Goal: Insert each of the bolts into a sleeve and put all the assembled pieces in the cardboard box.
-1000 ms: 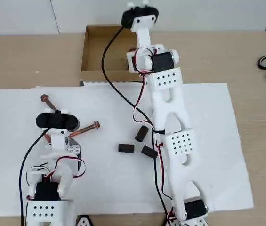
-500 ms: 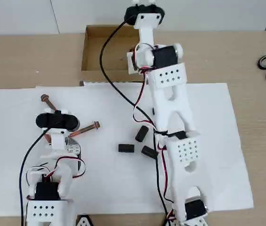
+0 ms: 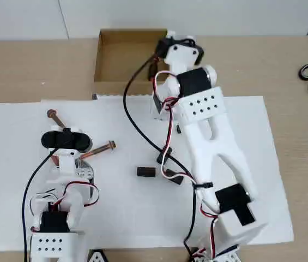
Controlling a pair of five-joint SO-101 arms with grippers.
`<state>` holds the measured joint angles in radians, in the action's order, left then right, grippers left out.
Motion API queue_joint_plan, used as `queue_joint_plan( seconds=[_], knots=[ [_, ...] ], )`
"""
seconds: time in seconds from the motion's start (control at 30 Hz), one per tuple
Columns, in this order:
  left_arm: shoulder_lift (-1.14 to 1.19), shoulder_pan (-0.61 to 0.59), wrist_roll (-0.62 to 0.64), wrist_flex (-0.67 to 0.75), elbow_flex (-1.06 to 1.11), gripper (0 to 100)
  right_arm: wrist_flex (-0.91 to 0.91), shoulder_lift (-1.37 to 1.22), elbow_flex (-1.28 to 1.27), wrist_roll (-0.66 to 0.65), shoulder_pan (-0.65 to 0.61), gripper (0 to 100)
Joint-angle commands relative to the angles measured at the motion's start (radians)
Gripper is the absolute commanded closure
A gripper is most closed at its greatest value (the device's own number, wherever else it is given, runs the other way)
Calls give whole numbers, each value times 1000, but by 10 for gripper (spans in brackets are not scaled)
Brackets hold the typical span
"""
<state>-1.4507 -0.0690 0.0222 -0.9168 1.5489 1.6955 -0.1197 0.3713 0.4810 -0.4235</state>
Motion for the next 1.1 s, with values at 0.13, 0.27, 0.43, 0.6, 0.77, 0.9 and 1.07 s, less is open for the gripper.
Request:
queue_joint_plan(
  seconds=[0.13, 0.27, 0.43, 0.6, 0.77, 0.9, 1.07],
  knots=[
    [-5, -2, -3, 23, -7, 994, -7, 67, -160, 150, -22, 822],
    [-5, -2, -3, 23, -7, 994, -18, 42, -198, 170, -25, 822],
    [-5, -2, -3, 23, -7, 994, -28, -47, -193, 193, -45, 822],
    [-5, -2, -3, 23, -7, 994, -50, -119, -192, 198, -73, 822],
    [-5, -2, -3, 23, -7, 994, -107, -153, -192, 198, -85, 823],
    [-5, -2, -3, 23, -7, 994, -147, -188, -192, 192, -87, 823],
    [-5, -2, -3, 23, -7, 994, -150, -243, -192, 195, -87, 823]
  ],
)
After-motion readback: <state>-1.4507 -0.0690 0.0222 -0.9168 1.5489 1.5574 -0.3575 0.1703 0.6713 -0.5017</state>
